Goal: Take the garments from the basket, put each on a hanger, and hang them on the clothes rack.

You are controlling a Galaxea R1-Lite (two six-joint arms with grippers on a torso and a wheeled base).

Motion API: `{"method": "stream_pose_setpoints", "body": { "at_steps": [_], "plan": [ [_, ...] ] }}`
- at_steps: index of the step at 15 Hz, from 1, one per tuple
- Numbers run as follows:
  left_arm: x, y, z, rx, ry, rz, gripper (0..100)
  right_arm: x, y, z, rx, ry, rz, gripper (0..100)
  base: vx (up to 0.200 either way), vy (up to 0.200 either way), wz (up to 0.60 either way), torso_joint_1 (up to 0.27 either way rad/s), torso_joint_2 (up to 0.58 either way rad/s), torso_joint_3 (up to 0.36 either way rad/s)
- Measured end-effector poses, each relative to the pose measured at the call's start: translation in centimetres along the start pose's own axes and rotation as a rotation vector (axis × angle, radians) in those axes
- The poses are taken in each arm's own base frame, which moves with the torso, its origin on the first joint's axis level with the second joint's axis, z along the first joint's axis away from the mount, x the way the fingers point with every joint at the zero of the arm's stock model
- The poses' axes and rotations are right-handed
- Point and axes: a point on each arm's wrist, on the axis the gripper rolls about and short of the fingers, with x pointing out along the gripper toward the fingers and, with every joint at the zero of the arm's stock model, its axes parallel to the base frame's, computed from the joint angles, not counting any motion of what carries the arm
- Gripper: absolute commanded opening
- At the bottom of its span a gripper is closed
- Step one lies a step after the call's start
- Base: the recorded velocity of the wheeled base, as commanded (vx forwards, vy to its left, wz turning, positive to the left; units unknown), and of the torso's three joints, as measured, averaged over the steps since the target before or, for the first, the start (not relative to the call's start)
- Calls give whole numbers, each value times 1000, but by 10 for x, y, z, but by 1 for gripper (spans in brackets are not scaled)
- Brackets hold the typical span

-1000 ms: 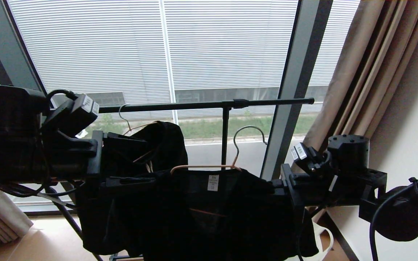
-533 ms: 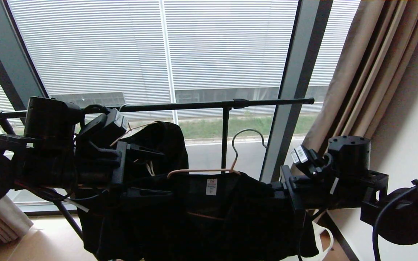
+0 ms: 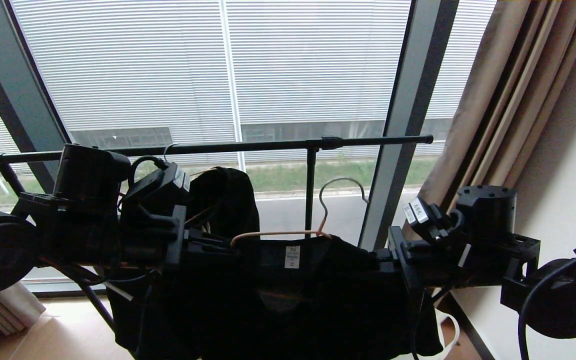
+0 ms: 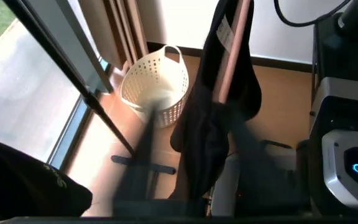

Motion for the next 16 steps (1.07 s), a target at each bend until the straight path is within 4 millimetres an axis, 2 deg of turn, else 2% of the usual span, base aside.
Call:
{"method": "stream_pose_setpoints", "body": {
  "at_steps": [4,5,10,16],
  "plan": [
    [0,-2,-4,-7,5,0,0,1,-2,0,4,0,1,0,0,0,0,0,0,0],
    [-1,-3,-5,-9,6,-2,0,1,-2,1,2,-2,0,100,0,0,0,0,0,0],
    [-11,-7,-10,5,-16,31,0,-3,-8,3,5,-10,-22,100,0,0,0,0,0,0],
    [-51,-21,-26,-30,-70,86,0,-18,-22,7,-7,-27,-88,100,0,0,0,0,0,0]
  ]
}}
